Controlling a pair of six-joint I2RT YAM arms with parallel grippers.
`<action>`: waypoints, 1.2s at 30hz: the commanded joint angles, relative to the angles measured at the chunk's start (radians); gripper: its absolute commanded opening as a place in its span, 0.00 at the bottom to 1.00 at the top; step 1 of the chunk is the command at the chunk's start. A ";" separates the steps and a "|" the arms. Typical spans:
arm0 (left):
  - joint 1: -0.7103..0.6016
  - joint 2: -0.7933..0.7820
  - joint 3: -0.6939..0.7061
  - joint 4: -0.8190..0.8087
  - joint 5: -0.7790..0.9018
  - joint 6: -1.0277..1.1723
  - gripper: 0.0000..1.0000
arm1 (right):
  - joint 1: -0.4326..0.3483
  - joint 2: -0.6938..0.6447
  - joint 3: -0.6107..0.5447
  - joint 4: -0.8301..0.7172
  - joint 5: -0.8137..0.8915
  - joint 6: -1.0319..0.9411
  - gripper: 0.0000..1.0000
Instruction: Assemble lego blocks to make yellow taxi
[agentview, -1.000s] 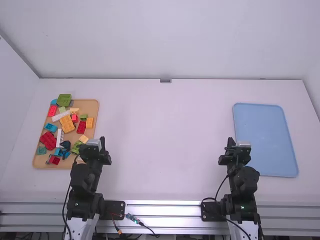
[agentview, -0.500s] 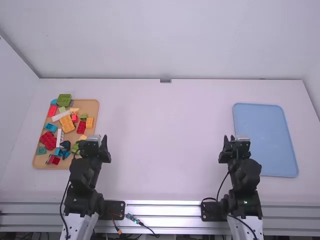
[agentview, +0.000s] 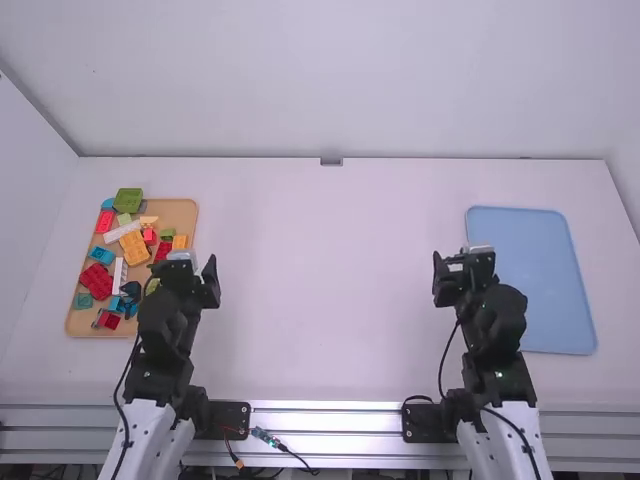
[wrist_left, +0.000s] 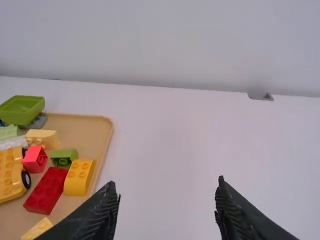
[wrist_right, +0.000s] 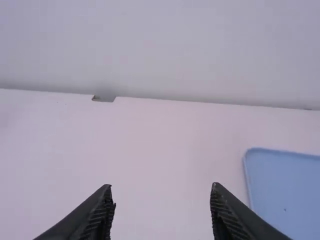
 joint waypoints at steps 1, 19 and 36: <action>-0.013 0.050 0.046 0.018 -0.024 -0.018 0.56 | 0.015 0.066 0.063 0.019 -0.025 -0.008 0.57; -0.023 0.370 0.335 -0.144 -0.098 -0.132 0.87 | 0.077 0.552 0.344 0.045 0.077 0.008 0.87; 0.324 0.838 0.910 -0.681 -0.001 -0.151 0.99 | 0.063 0.702 0.436 0.088 0.071 0.003 0.99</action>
